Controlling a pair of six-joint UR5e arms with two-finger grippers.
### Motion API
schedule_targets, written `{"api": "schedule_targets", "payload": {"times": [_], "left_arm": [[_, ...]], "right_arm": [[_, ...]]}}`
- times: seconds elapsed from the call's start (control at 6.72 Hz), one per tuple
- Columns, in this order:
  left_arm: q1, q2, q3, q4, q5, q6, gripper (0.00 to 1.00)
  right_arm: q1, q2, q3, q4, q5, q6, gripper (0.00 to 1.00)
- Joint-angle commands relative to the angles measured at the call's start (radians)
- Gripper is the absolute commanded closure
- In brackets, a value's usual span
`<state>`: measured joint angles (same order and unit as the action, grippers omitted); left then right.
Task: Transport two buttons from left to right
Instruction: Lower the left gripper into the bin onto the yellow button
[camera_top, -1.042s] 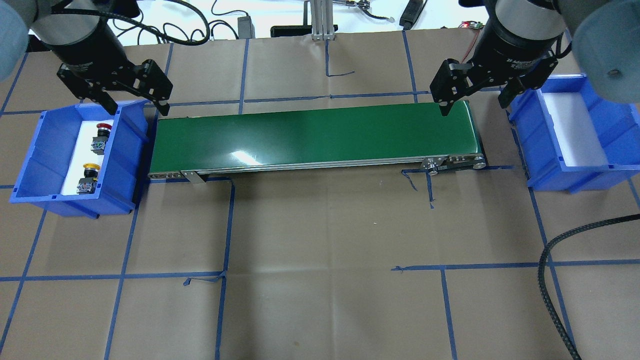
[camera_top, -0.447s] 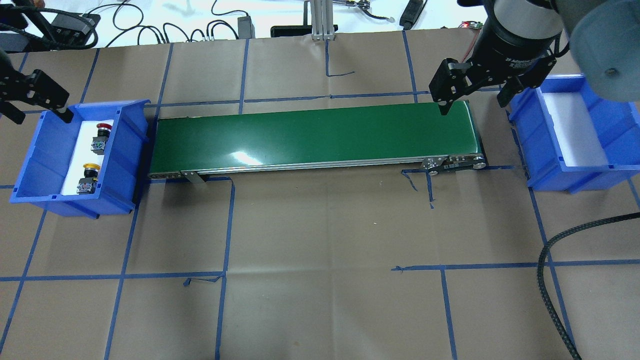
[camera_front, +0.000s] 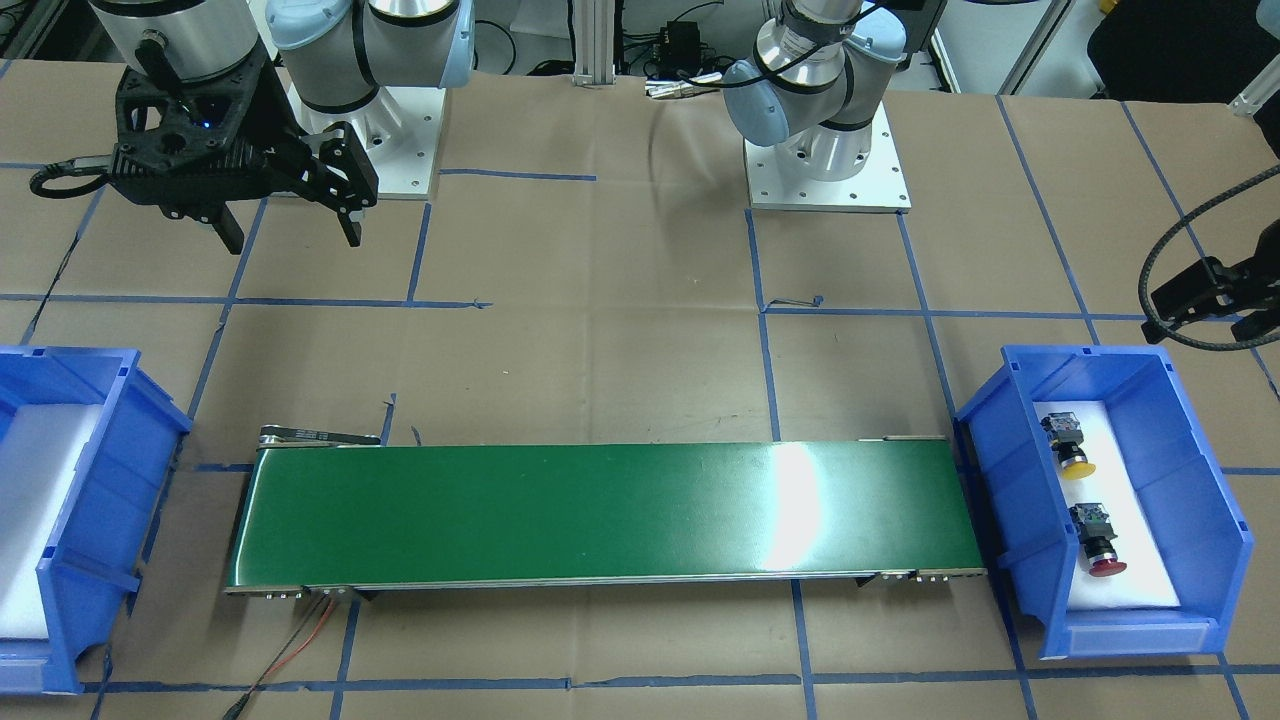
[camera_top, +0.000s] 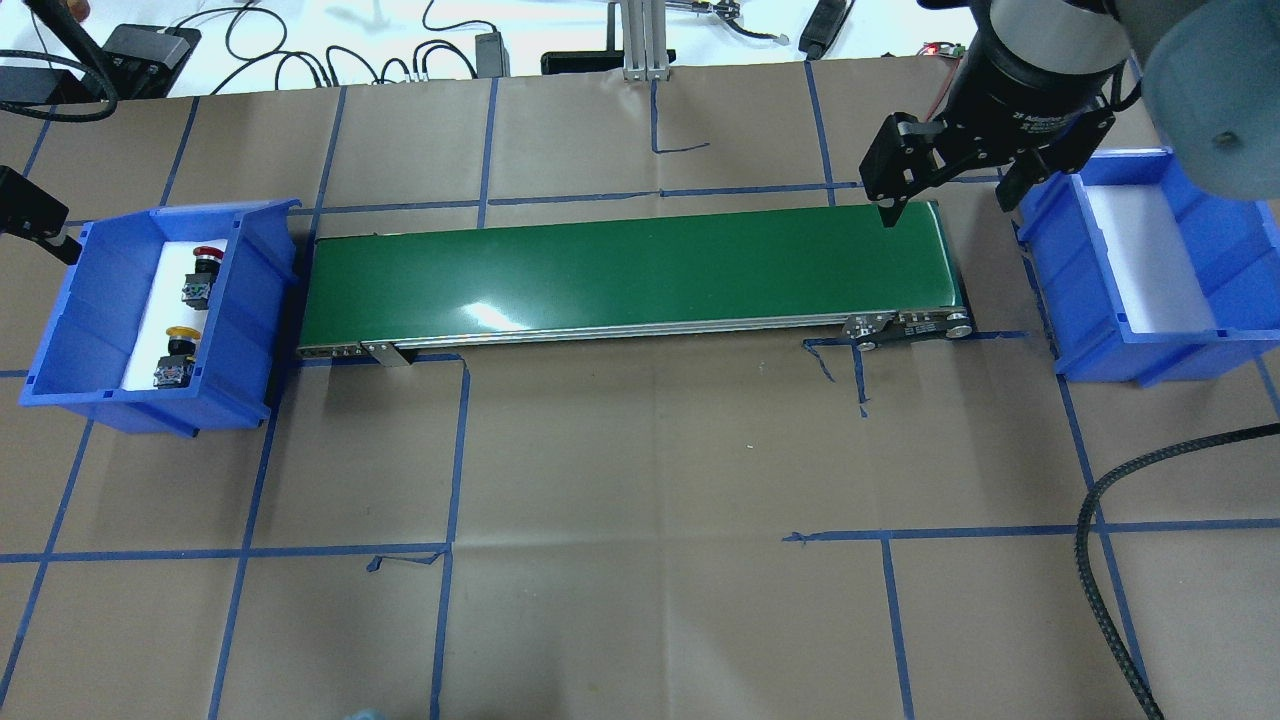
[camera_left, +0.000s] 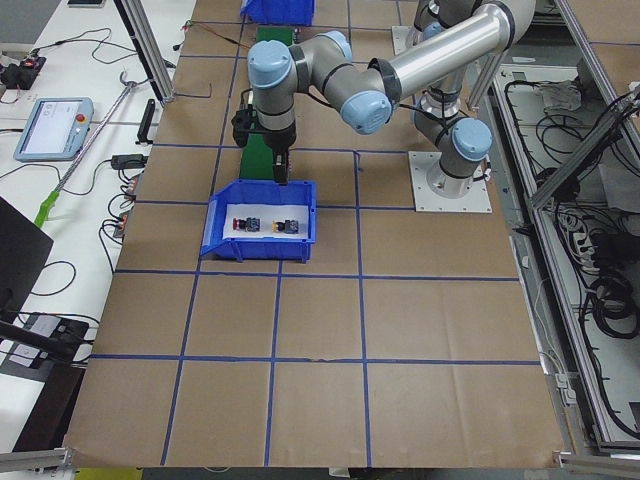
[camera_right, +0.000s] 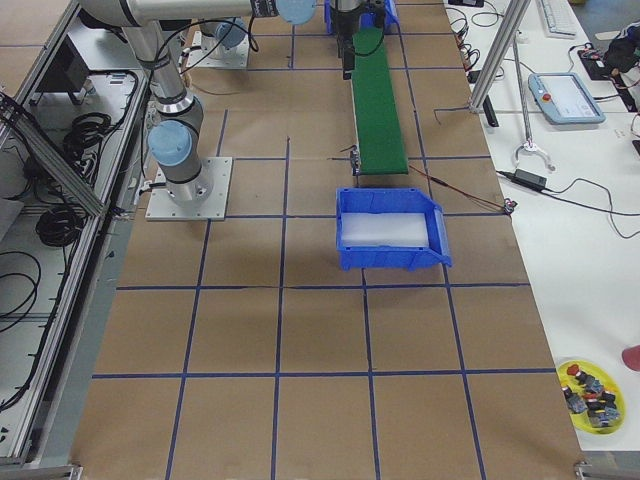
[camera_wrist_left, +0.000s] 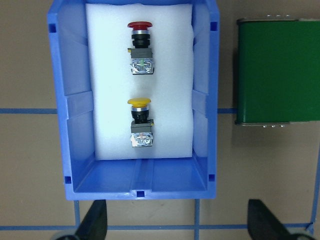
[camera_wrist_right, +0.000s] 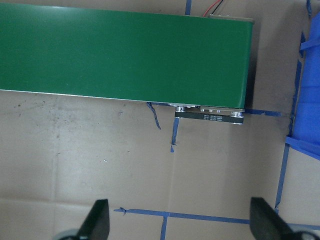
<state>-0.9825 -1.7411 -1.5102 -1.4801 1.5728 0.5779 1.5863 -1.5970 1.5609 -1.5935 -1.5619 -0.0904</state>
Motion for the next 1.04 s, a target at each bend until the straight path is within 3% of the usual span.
{"api": "schedule_targets", "payload": {"times": [0.0, 0.3, 0.89], "left_arm": [[0.007, -0.034, -0.077, 0.125, -0.008, 0.007, 0.0], [0.007, -0.066, -0.197, 0.314, -0.011, 0.008, 0.0], [0.007, -0.181, -0.316, 0.553, -0.013, 0.052, 0.01]], "right_arm": [[0.0, 0.0, 0.001, 0.001, -0.001, -0.002, 0.0], [0.0, 0.0, 0.005, 0.009, 0.002, -0.006, 0.0], [0.0, 0.003, 0.005, 0.003, -0.007, -0.015, 0.0]]}}
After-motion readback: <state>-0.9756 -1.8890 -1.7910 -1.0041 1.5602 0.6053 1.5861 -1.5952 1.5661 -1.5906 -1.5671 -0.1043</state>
